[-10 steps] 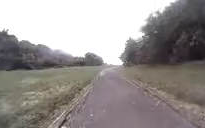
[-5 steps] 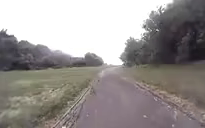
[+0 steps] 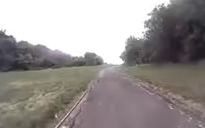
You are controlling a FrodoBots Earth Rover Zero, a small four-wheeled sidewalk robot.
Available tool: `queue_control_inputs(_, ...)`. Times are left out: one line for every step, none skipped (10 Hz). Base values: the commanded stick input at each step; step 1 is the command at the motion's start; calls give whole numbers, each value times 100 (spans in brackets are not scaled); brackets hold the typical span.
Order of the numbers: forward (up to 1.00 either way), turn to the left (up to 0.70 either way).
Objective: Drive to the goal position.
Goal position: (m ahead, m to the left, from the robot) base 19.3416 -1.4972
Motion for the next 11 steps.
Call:
queue_control_inputs(85, 0)
queue_control_inputs(85, 0)
queue_control_inputs(85, 0)
queue_control_inputs(85, 0)
queue_control_inputs(85, 0)
queue_control_inputs(85, 0)
queue_control_inputs(85, 0)
queue_control_inputs(85, 0)
queue_control_inputs(85, 0)
queue_control_inputs(85, 0)
queue_control_inputs(85, 0)
